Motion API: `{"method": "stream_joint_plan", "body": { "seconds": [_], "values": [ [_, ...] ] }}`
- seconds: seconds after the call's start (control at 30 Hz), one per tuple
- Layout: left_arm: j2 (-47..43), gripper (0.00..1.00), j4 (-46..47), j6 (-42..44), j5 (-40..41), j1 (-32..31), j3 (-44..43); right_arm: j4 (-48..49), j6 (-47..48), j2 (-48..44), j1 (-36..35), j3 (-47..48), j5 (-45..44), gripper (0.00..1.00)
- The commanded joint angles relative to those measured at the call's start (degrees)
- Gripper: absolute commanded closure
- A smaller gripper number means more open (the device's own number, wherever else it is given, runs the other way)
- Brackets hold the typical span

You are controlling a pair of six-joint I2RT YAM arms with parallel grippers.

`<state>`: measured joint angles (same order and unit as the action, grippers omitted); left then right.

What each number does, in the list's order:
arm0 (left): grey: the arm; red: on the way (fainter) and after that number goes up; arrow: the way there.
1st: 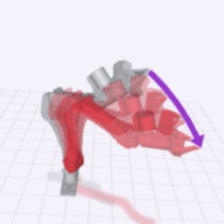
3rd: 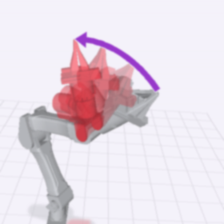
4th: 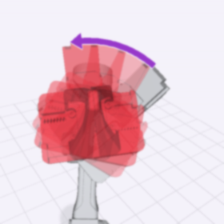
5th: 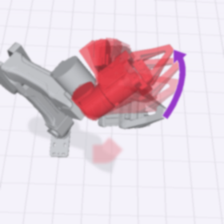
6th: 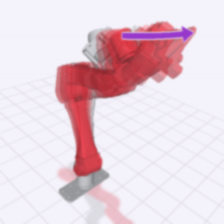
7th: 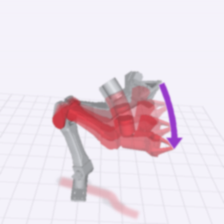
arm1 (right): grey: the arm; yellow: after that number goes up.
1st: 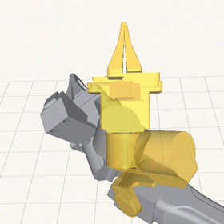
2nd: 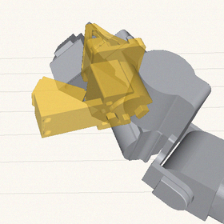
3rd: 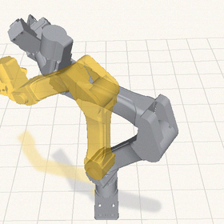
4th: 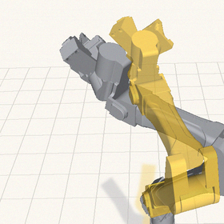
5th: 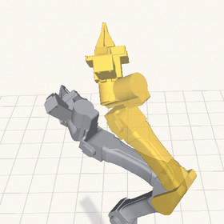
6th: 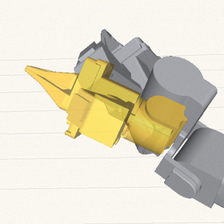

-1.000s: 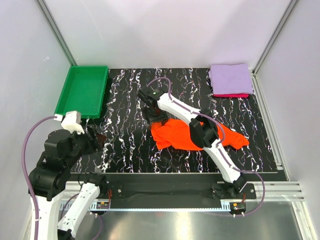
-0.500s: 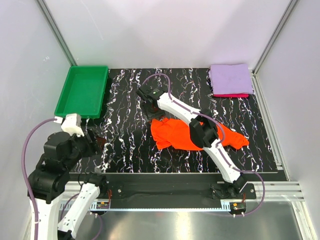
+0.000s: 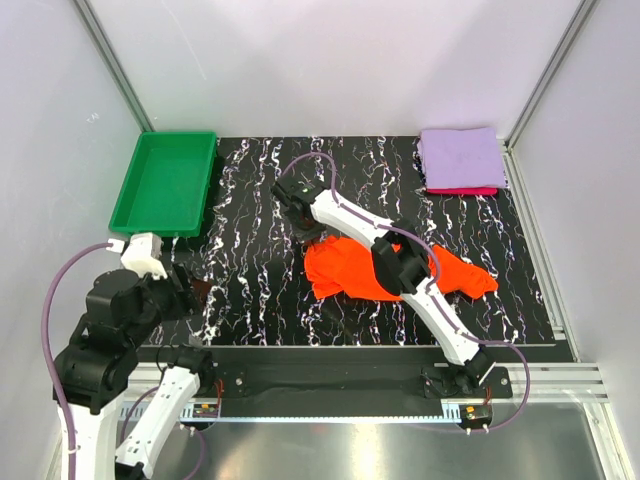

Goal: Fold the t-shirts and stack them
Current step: Flatten the tshirt out

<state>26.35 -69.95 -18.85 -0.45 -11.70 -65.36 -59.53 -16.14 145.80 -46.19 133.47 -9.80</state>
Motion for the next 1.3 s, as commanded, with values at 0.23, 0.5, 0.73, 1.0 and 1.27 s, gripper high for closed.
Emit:
{"method": "stream_joint_plan", "body": {
  "seconds": [0.23, 0.5, 0.73, 1.0, 1.27],
  "values": [
    [0.5, 0.2, 6.3, -2.5, -7.2, -0.2, 4.8, -11.6, 2.3, -14.7, -0.3, 19.5, -15.8, 1.0],
    [-2.0, 0.04, 20.9, -11.6, -16.2, -0.2, 17.6, -20.3, -1.3, -38.3, 3.8, 14.5, -13.0, 1.0],
    [3.9, 0.01, 37.0, -13.0, -17.7, -2.8, 26.2, -29.7, -10.0, -52.2, 3.9, 12.9, -19.8, 1.0],
    [27.8, 0.01, 51.8, -30.1, -15.9, -17.3, 20.9, -23.7, -14.4, -72.1, 3.9, 2.3, -25.2, 1.0],
    [32.5, 0.01, 52.8, -13.7, -19.5, -23.4, 10.3, -23.0, -19.9, -78.7, 3.9, 4.1, -25.4, 1.0]
  ]
}}
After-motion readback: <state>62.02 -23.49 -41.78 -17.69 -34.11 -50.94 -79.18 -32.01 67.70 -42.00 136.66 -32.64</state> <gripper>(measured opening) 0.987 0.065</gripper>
